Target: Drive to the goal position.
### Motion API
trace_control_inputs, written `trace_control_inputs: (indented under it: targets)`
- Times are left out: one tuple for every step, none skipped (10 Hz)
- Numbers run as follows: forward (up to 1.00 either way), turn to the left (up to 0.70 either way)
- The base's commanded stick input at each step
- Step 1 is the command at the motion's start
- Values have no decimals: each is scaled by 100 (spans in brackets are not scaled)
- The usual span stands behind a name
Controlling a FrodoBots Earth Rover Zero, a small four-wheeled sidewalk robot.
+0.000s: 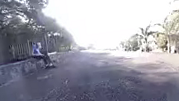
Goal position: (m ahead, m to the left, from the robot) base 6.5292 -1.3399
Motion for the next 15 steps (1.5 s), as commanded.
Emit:
trace_control_inputs:
  targets:
    - [100,0]
    - [100,0]
    - [100,0]
    - [100,0]
    - [100,0]
    - [100,0]
    - [100,0]
    - [100,0]
    - [100,0]
    - [100,0]
    - [100,0]
    - [100,0]
    - [100,0]
    - [100,0]
    - [100,0]
